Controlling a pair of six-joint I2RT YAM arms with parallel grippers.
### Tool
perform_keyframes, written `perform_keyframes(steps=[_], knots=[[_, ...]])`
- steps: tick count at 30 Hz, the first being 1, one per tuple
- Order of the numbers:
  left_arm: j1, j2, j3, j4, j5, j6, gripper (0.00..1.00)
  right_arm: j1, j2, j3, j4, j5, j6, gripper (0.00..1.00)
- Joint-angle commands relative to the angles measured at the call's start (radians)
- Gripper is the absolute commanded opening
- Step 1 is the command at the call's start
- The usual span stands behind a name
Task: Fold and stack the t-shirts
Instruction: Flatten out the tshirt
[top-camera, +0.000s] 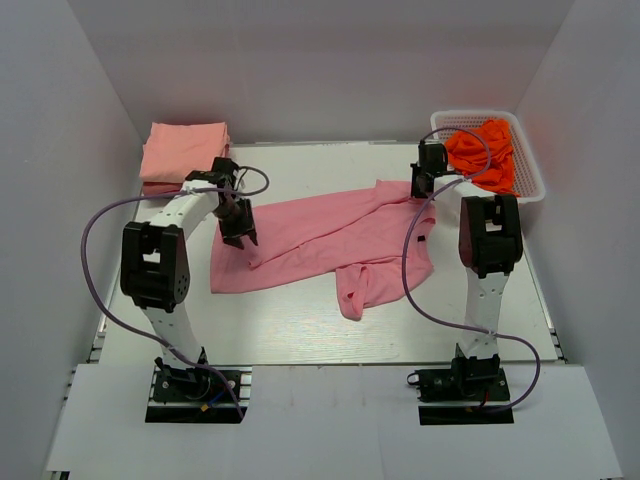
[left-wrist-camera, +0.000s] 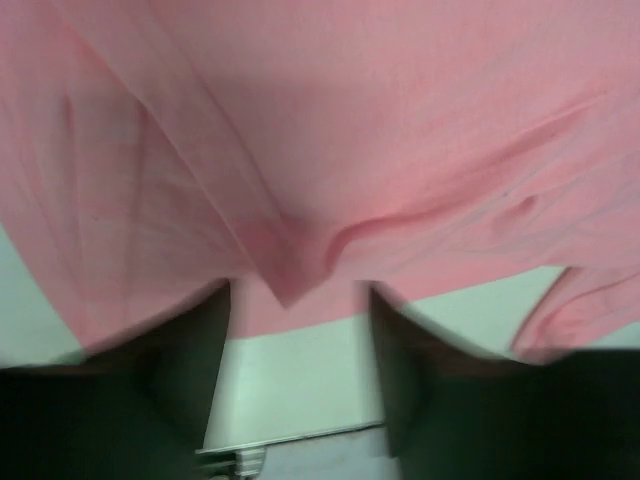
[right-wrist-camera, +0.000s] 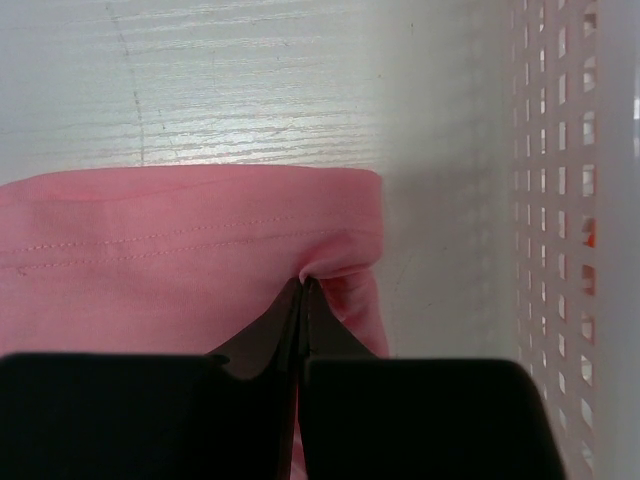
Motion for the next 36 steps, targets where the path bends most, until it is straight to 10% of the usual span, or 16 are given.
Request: perform_keyframes(steps=[1,3,9,17,24,36], knots=[[-0.008,-0.008,-0.014,-0.059,0.087,0.017,0.78,-0.007,-0.055,-0.005,0.02,0.0,-0.013,0.0],[-0.008,-0.008,-0.055,-0.059,0.125,0.027,0.91,-0.011,-0.058,0.001,0.015,0.004,-0.014,0.0],[-0.008,0.001,-0.086,-0.018,0.15,0.027,0.9,-0.009,-0.058,-0.007,0.015,0.009,-0.011,0.0],[-0.008,0.066,-0.086,0.053,0.168,0.027,0.64,-0.007,-0.067,-0.019,0.016,0.026,0.006,0.0],[-0.008,0.069,-0.032,0.03,0.118,0.038,0.0,-0.007,-0.073,-0.022,0.018,0.033,0.007,0.0],[0.024,0.131,0.487,-0.022,-0.164,-0.057,0.0,-0.007,-0.11,0.011,0.107,0.056,-0.026,0.0]])
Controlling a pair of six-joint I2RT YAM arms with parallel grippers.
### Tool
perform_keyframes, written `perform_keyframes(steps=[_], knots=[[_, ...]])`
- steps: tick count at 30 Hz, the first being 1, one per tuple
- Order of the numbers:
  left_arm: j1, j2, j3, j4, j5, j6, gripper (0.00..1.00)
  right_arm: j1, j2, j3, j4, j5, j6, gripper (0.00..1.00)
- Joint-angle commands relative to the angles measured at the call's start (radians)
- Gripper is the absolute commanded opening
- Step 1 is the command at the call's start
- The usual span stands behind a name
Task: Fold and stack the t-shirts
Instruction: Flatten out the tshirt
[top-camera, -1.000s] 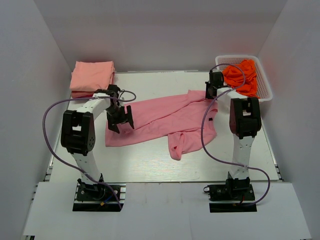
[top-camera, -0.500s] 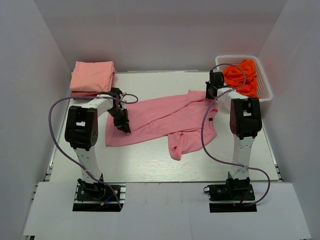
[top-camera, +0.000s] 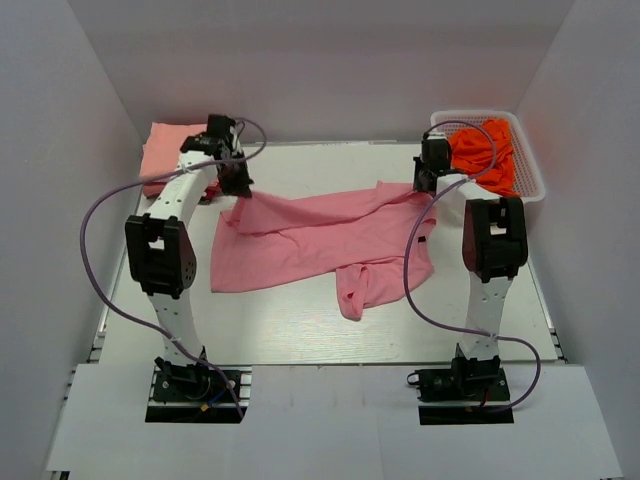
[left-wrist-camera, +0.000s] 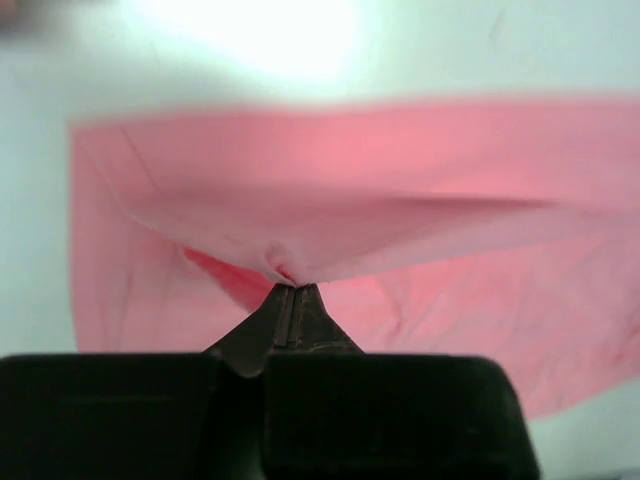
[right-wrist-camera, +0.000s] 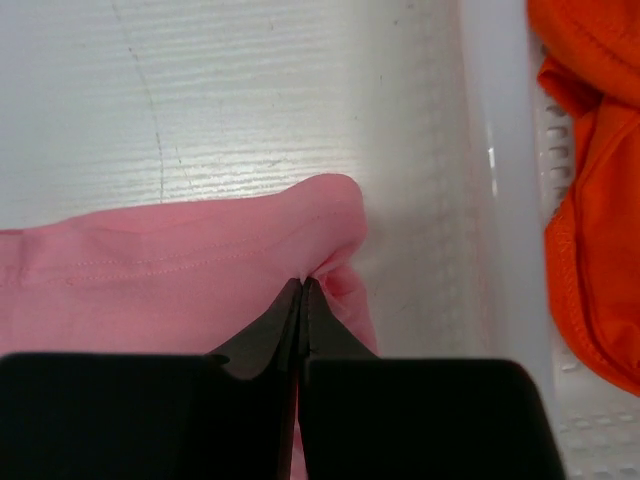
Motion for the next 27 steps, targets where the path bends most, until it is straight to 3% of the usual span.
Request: perform_keyframes(steps=[1,7,9,18,27], knots=[[0.012,0.027,0.171,0.005,-0.171,-0.049,0.0,-0.009,-0.054,0.048,0.066,0.036,-0.026,0.0],[0.073,0.169,0.494,0.017,-0.234,-0.109,0.0,-0.009,-0.054,0.092,0.107,0.056,-0.048,0.0],[0.084,0.179,0.537,0.046,-0.245,-0.109,0.0,-0.009,-0.062,0.118,0.118,0.07,-0.068,0.0],[0.103,-0.095,0.279,0.431,-0.245,-0.059,0.0,-0.011,-0.192,0.143,0.233,0.116,-0.13,0.0],[0.103,-0.509,-0.051,0.693,-0.245,-0.025,0.0,-0.008,-0.572,-0.03,0.362,0.109,-0.176,0.0]])
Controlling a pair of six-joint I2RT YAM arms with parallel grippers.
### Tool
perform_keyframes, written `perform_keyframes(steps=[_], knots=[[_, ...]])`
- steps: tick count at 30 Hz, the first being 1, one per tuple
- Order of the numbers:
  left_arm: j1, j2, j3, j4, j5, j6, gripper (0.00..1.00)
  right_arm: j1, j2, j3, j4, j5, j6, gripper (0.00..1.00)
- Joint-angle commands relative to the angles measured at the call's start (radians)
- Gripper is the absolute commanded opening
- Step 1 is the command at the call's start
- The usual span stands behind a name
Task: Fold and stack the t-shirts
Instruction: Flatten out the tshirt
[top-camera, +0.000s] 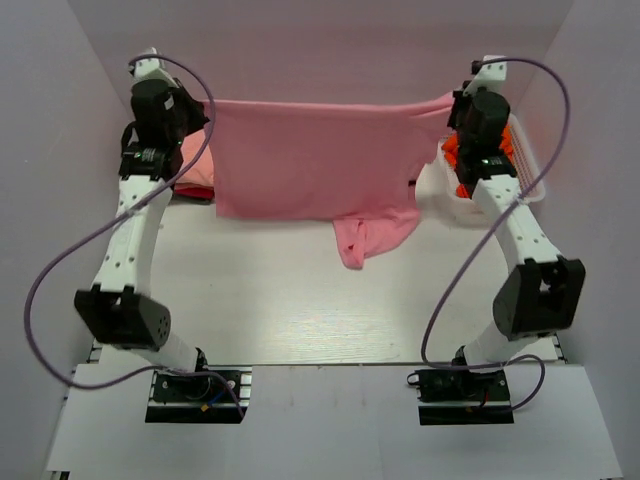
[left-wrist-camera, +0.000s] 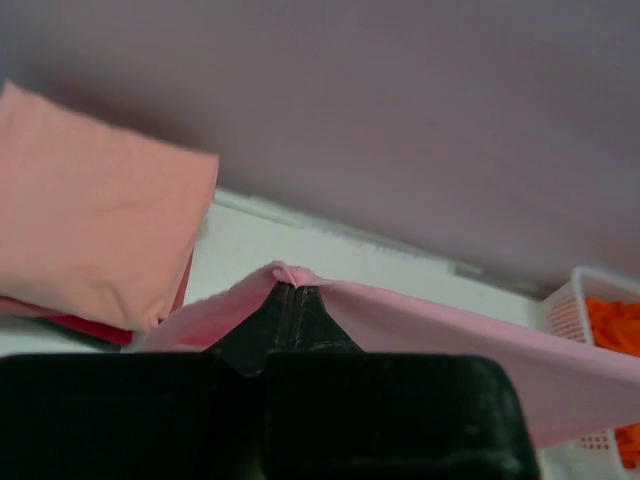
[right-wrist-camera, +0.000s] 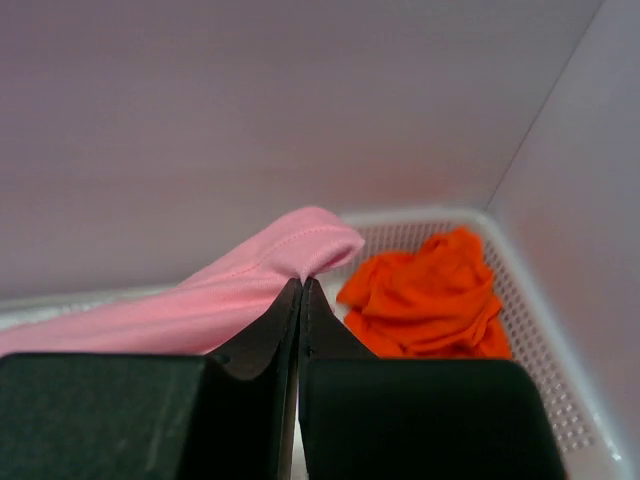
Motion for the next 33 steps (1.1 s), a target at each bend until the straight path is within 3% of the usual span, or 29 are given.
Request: perform_keyframes(steps=[1,9,16,24,33], knots=[[0.001,-0.204,-0.084,0.189,-0.035,0.057,0.0,-0.009,-0.151,-0.037,0.124,0.02,-0.046,0.0],[0.001,-0.456,-0.151,0.249,-0.044,0.111,0.0,-0.008,-0.411,-0.11,0.174,-0.054,-0.116,0.0],[-0.009,-0.588,-0.141,0.23,-0.044,0.134,0.0,-0.009,-0.536,-0.081,0.182,-0.083,-0.17,0.0],[-0.009,-0.673,-0.021,0.1,-0.026,0.134,0.0,-0.008,-0.691,-0.038,0.139,-0.086,-0.23,0.0],[0.001,-0.752,0.14,-0.02,0.132,0.144,0.0,-0.009,-0.845,0.052,0.044,-0.133,-0.285,0.0]])
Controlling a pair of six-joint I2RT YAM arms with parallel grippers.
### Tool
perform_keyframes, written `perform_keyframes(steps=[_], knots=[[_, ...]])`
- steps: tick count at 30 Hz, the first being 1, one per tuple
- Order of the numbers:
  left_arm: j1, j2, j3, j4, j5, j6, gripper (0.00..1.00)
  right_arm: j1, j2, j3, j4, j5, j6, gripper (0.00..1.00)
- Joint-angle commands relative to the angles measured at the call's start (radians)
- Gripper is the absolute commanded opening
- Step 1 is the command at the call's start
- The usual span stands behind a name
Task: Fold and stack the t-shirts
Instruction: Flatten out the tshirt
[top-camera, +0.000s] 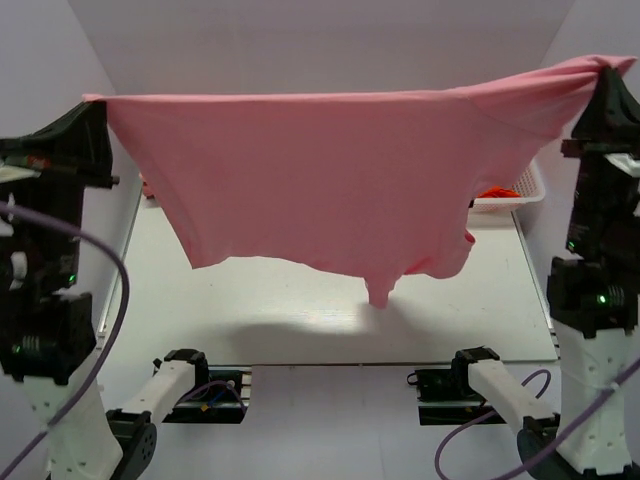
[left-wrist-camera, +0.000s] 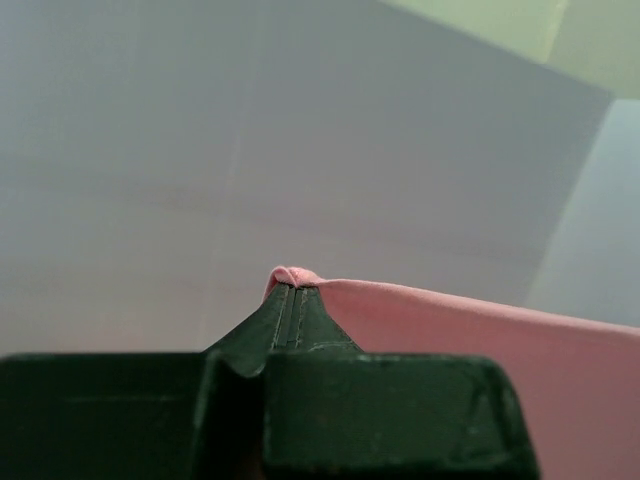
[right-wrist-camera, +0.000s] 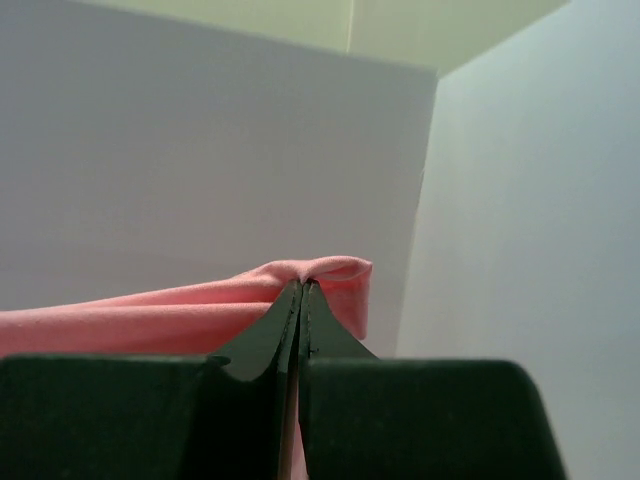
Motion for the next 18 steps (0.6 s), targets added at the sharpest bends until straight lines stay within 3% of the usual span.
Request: perform_keyframes(steps=[1,12,18], knots=[[0.013,-0.057,0.071,-0.048,0.059,0.018,0.0,-0.009,-0.071,0.044,0.008,0.022,-0.059,0.0],[0.013,-0.121,0.16,-0.17,0.122,0.0,0.0,-0.007,-0.249,0.091,-0.124,-0.087,-0.06,0.0],[0.013,-0.086,0.048,-0.152,0.104,-0.061,0.0,-0.007,-0.228,0.019,-0.095,-0.076,-0.036,0.0]])
